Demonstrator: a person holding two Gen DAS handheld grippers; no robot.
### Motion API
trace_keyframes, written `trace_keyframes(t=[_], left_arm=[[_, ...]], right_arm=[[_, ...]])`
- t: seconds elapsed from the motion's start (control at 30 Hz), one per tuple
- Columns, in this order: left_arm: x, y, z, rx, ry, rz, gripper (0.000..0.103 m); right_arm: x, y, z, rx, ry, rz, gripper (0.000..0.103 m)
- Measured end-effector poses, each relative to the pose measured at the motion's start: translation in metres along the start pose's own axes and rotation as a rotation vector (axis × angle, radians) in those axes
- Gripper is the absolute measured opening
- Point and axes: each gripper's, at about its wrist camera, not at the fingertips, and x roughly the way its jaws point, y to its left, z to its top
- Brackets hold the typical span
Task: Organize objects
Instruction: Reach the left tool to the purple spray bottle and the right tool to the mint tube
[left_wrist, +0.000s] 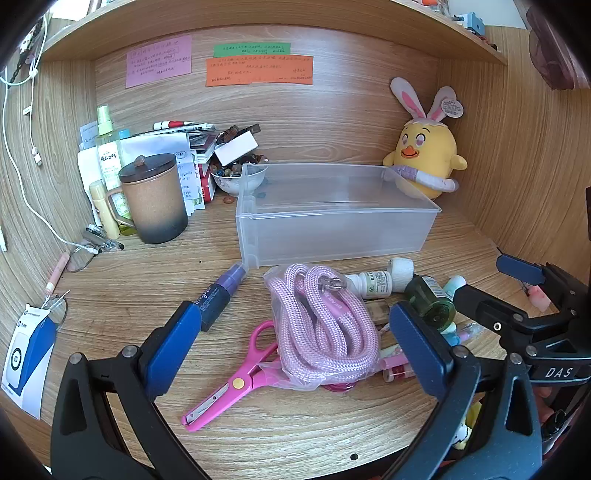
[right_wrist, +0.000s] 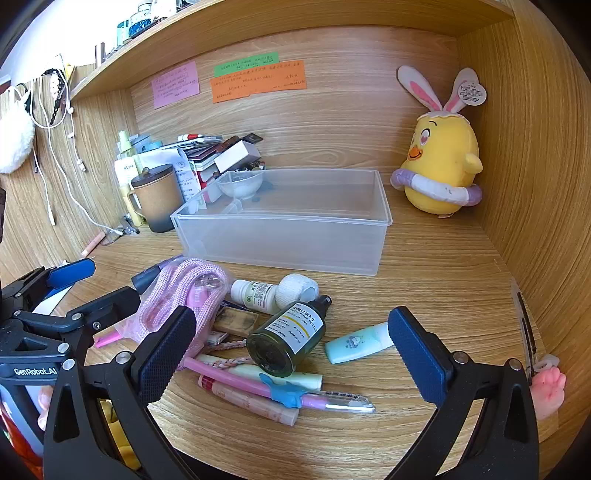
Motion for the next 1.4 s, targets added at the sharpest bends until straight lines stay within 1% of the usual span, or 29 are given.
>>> trace_keyframes(t=[0.53, 0.83, 1.0, 1.27, 1.4], left_arm=[[-0.001, -0.002, 0.0, 0.004, 0.0, 0.003, 0.103], [0.001, -0.001, 0.001, -0.001, 0.014, -0.004, 0.103], [0.006, 0.003, 0.0, -0.017, 0.028, -0.029, 0.103], [0.015, 0.011, -0.001, -0.037, 0.038, -0.032, 0.103], [0.016, 0.024, 0.002, -0.056, 0.026, -0.001, 0.101]], right_arm=[[0.0, 0.004, -0.001, -0.007, 0.002, 0.002, 0.103], [0.002, 0.004, -0.002, -0.009, 0.01, 0.009, 0.103], [0.005, 0.002, -0.002, -0.003, 0.019, 0.009, 0.103], [0.016, -0.004, -0.002, -0.003, 0.046, 0.022, 0.103], [0.02, -0.016, 0.0, 0.036, 0.052, 0.016, 0.102]])
